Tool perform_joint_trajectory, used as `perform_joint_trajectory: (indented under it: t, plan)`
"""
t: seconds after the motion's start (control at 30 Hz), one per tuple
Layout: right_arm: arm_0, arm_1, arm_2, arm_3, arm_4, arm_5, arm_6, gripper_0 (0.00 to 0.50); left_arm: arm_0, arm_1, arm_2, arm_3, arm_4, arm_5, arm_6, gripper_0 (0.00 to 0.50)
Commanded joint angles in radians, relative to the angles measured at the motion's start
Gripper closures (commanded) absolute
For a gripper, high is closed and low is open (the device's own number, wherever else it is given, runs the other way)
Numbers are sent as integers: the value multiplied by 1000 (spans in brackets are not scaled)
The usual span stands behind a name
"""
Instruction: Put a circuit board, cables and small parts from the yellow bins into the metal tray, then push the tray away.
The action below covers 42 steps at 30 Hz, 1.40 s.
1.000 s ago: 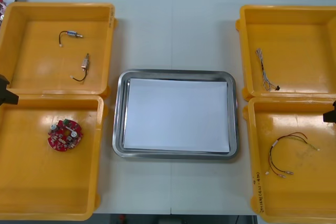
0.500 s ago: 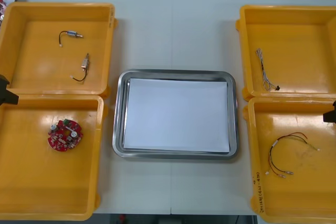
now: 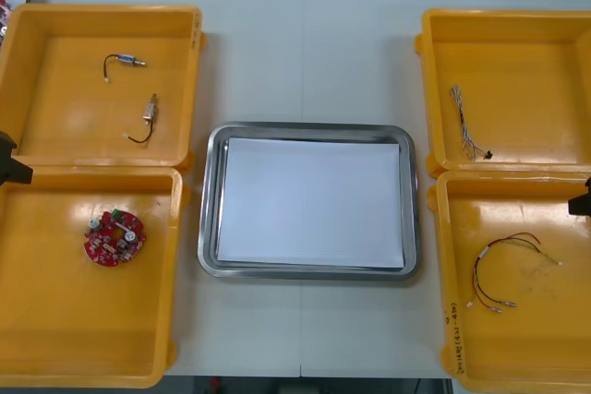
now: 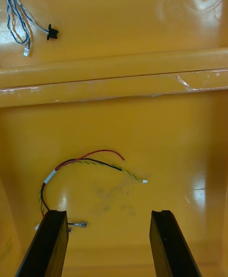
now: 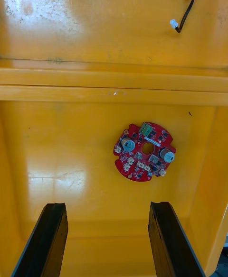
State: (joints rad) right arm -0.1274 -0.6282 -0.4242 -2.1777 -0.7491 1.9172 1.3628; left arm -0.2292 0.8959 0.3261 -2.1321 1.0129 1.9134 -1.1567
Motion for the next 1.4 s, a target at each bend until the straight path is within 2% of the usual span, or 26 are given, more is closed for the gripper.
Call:
perform_joint_trajectory:
  t: [0.03,0.43,0.47,0.63,0.9,1.0,1.23,1.4]
  plan:
    - [14,-42,-8,-7,1,3,-22,0,21,43,27,-26,7,6,-101,0]
    - [14,-42,-8,-7,1,3,-22,0,21,43,27,-26,7,6,-101,0]
    - [9,-45,-16,-8,4,3,-22,0,59,21,-2,-8,4,6,-103,0]
    - [3,-48,-34,-20,-1,3,-24,0,68,21,-25,-2,-5,6,-112,0]
    - [6,-10,-45,-25,2,3,-34,0,99,24,-56,-2,-36,1,-132,0]
    - [6,24,-53,-30,19,3,-40,0,131,26,-56,-2,-37,-62,-150,0]
    - [9,62,-45,-62,36,3,-68,0,169,26,-88,-2,-57,-174,-175,0]
    - [17,84,-13,-99,40,3,-172,0,188,24,-150,0,-119,-257,-182,0]
